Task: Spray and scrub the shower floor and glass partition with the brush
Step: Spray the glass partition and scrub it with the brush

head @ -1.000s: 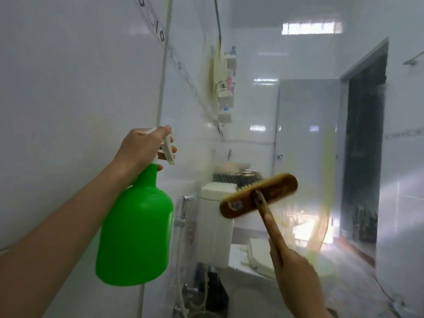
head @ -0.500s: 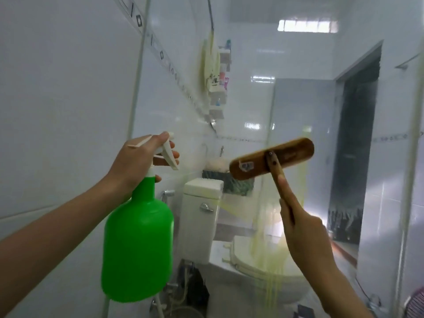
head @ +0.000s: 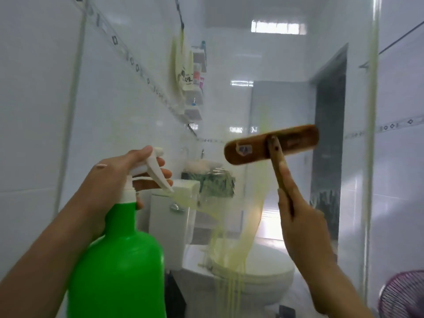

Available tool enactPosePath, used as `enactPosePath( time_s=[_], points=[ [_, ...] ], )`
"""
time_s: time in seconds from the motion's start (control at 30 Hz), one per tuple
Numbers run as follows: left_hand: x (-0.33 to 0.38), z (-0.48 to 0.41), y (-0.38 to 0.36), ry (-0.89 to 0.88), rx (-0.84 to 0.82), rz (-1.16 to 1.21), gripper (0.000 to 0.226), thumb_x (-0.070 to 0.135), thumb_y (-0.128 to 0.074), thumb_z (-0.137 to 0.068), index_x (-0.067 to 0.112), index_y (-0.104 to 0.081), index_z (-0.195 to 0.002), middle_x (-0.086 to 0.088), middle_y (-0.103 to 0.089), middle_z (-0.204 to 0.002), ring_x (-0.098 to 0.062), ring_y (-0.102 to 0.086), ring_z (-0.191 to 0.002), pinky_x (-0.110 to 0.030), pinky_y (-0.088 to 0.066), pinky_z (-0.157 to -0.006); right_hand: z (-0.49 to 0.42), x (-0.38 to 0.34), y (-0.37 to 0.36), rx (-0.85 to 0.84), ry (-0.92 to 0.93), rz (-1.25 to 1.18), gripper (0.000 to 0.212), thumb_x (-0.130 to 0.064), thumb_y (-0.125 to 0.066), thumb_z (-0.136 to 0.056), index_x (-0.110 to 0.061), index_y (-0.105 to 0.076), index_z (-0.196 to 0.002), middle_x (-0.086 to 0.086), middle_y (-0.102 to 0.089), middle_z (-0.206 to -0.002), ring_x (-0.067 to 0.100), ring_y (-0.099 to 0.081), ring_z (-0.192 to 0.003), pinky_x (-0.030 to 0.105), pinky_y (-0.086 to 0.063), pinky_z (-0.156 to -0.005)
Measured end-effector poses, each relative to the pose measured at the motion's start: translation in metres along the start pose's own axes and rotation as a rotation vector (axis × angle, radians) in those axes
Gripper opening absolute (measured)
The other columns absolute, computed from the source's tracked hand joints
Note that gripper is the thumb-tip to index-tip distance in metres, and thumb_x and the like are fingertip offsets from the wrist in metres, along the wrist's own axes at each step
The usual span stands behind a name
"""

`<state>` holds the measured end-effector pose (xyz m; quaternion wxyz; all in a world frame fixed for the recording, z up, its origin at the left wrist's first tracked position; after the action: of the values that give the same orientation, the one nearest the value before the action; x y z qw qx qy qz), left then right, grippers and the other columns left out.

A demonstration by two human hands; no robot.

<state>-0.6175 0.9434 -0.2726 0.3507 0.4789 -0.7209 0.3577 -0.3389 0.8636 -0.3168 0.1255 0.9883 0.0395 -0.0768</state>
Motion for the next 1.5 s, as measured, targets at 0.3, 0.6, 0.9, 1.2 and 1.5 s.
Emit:
enactPosePath(
  time_s=[0.3, 0.6, 0.9, 1.2, 1.5],
  points=[
    [-0.072, 0.097, -0.018, -0.174, 0.174, 0.088, 0.029, 0.040, -0.054, -0.096, 0.019, -0.075, -0.094, -0.003, -0.080, -0.089, -0.016, -0.077, -0.083, -0.021, -0.043, -0.037, 0.075, 0.029, -0.007, -0.046, -0.074, -0.070, 0.058, -0.047, -0.024, -0.093, -0.042, -0.011, -0.150, 0.005, -0.051, -0.053, 0.019, -0.048, -0.038, 0.032, -0.049, -0.038],
    [-0.115, 0.148, -0.051, -0.227, 0.356, -0.047, 0.047, 0.062, -0.052, -0.078, 0.021, -0.075, -0.072, 0.002, -0.075, -0.070, -0.015, -0.073, -0.071, -0.032, -0.057, -0.070, 0.013, -0.001, -0.008, -0.099, 0.012, -0.041, 0.051, -0.036, -0.029, -0.104, -0.044, -0.008, -0.150, 0.009, -0.062, -0.074, 0.021, -0.059, -0.056, 0.040, -0.058, -0.059],
    [-0.140, 0.142, -0.045, -0.292, 0.480, -0.191, 0.052, 0.056, -0.049, -0.086, 0.013, -0.066, -0.061, -0.005, -0.064, -0.052, -0.009, -0.062, -0.053, -0.016, -0.042, -0.045, 0.032, 0.005, -0.007, -0.079, -0.014, -0.042, 0.051, -0.035, -0.030, -0.102, -0.042, -0.011, -0.149, 0.005, -0.055, -0.065, 0.016, -0.052, -0.050, 0.033, -0.055, -0.053],
    [-0.141, 0.137, -0.047, -0.230, 0.410, -0.137, 0.047, 0.042, -0.056, -0.096, 0.011, -0.068, -0.064, 0.001, -0.066, -0.054, -0.003, -0.062, -0.050, -0.010, -0.044, -0.045, 0.038, 0.004, -0.013, -0.065, -0.052, -0.062, 0.051, -0.034, -0.033, -0.102, -0.041, -0.015, -0.149, 0.006, -0.061, -0.072, 0.017, -0.055, -0.052, 0.034, -0.057, -0.055],
    [-0.144, 0.142, -0.068, -0.193, 0.369, -0.119, 0.050, 0.046, -0.055, -0.096, 0.012, -0.063, -0.060, -0.001, -0.062, -0.050, -0.008, -0.054, -0.042, -0.020, -0.042, -0.043, 0.059, 0.005, -0.015, -0.076, -0.059, -0.092, 0.053, -0.035, -0.033, -0.101, -0.041, -0.014, -0.150, 0.006, -0.058, -0.066, 0.021, -0.054, -0.049, 0.033, -0.054, -0.049]
  ],
)
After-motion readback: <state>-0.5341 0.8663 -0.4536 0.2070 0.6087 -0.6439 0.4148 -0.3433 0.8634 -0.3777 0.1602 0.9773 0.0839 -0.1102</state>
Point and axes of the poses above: each hand's wrist, its own z-axis away from the middle knuckle, its own y-axis out of the back of the hand, x = y × z, the point moved 2 cm from there along -z, towards the middle knuckle
